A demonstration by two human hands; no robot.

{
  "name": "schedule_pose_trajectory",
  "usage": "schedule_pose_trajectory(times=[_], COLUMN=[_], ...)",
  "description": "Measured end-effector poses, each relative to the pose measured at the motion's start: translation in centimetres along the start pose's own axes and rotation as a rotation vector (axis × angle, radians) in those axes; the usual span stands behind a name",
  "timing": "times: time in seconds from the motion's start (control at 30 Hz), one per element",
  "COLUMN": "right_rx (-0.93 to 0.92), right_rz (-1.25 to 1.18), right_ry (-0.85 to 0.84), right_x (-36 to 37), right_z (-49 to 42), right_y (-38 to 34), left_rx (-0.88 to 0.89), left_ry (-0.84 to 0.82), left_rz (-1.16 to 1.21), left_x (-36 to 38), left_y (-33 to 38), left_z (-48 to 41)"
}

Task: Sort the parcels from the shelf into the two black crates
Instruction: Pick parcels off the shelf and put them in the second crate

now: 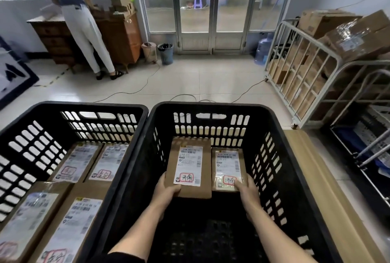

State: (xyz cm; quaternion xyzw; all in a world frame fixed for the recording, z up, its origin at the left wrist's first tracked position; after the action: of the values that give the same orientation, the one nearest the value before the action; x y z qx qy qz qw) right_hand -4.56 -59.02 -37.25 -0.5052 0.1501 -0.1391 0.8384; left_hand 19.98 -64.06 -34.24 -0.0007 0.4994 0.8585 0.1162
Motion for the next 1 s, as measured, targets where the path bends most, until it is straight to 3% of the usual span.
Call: schedule_pose_trajectory(times=[0.13,0.3,0.5,0.67,0.87,1.0], right_rx=[0.011,-0.071,-0.125,-0.133,-0.289,-0.327], right_rz=[0.128,0.629,0.588,0.877,1.105,1.173], right_ry=[0.019,0.118,0.044,0.089,-0.005,-0.075], right_x=[0.2,-0.1,0.6,0.6,1.8,2.2], right_z=[0.4,1.3,2.0,2.4,1.6,0.6], right_y=[-0.3,-2.3,-3.0,-3.2,-4.5,-3.8], left_rx=[0.023,0.162,0.093,0.075,0.267,0.272], left_ry=[0.023,0.088,0.045,0.095,-0.093,-0.180], left_rz=[-0.046,-0.437,-0.474,-0.708,-1.261,-1.332], left_x=[0.3,1.2,2.1,1.5,2.3,2.2], left_y=[0.2,2.4,2.1,2.7,3.4,2.9], left_z=[0.2,1.2,2.2,1.7,0.4,-0.3])
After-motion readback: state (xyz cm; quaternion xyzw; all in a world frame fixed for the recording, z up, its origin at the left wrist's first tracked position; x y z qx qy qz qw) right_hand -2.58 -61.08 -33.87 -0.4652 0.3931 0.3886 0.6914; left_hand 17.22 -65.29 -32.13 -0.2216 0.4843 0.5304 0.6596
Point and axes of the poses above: each hand's wrist, its own z-axis away from the middle knuckle, its own x-axis out of the palm, y = z × x, the point moved 4 cm from there along -z, towards the middle knuckle, and after that the axes turned 6 degrees about -y, right-handed, at the moved point
